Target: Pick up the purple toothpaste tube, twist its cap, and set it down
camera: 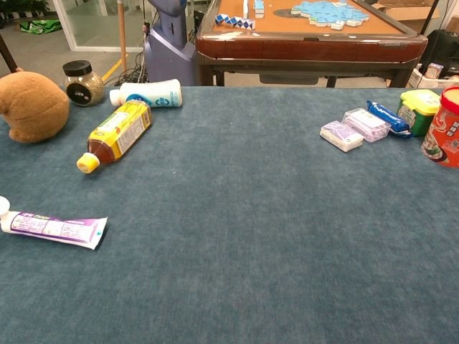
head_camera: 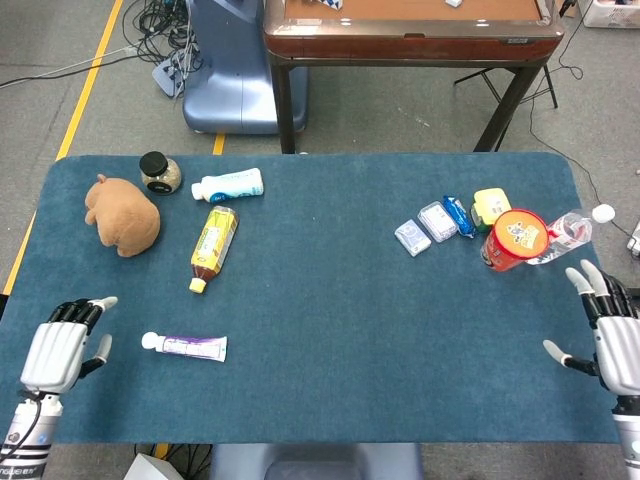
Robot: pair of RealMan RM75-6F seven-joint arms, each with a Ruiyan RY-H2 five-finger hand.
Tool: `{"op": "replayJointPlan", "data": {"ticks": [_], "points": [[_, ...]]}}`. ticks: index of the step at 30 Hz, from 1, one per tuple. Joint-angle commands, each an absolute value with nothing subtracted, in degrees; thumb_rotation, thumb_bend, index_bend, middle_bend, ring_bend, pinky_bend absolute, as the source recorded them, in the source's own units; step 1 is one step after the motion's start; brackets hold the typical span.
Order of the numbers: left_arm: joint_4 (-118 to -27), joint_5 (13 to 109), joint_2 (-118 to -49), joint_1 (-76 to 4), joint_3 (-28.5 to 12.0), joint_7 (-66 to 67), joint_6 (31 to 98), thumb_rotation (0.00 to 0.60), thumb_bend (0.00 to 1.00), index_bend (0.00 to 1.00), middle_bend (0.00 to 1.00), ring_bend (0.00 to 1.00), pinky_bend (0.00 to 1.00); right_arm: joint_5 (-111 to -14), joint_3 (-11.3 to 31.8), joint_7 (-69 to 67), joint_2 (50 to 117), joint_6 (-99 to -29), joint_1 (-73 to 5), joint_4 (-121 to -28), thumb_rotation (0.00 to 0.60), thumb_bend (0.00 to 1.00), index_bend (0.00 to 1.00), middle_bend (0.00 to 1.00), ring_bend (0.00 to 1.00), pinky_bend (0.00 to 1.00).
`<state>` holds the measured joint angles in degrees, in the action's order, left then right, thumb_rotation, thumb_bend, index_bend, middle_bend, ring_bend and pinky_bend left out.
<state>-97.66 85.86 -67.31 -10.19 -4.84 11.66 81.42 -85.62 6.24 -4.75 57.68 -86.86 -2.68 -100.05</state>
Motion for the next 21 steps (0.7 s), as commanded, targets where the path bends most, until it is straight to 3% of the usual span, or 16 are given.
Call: {"op": "replayJointPlan", "data": {"ticks": [1, 9, 15, 21], "points": [[-96.86, 87.17, -66.81, -12.22, -3.97, 10.69, 78.23, 0.600, 0.38, 0.20, 0.29, 0.22, 0.19, -85.65, 7.15, -3.57, 55.94, -87.04, -3.30, -101.80, 0.600, 0.02, 0.00, 0.00, 0.00, 0.00], [-94.85, 88.20, -68.62, -16.84, -2.65, 11.29, 70.43, 0.600, 0.26, 0.01, 0.18, 0.16, 0.15, -85.66, 7.13, -3.03, 54.97, -86.58, -3.71, -103.43, 0.600, 0.02, 0.00, 0.00, 0.00, 0.00], [-92.37, 88.41, -71.94, -19.02, -1.70, 12.65, 67.21, 0.600, 0.24, 0.00, 0.05, 0.07, 0.13, -85.41, 6.48, -3.41, 54.94, -87.07, -2.99, -103.50, 0.600, 0.02, 0.00, 0.00, 0.00, 0.00], [-88.18, 89.23, -75.70, -20.61, -1.18, 13.80, 65.97, 0.600, 0.24, 0.00, 0.00, 0.01, 0.11, -85.51, 5.74, -4.00, 54.99, -87.77, -2.11, -103.37, 0.600, 0.02, 0.00, 0.00, 0.00, 0.00]]}}
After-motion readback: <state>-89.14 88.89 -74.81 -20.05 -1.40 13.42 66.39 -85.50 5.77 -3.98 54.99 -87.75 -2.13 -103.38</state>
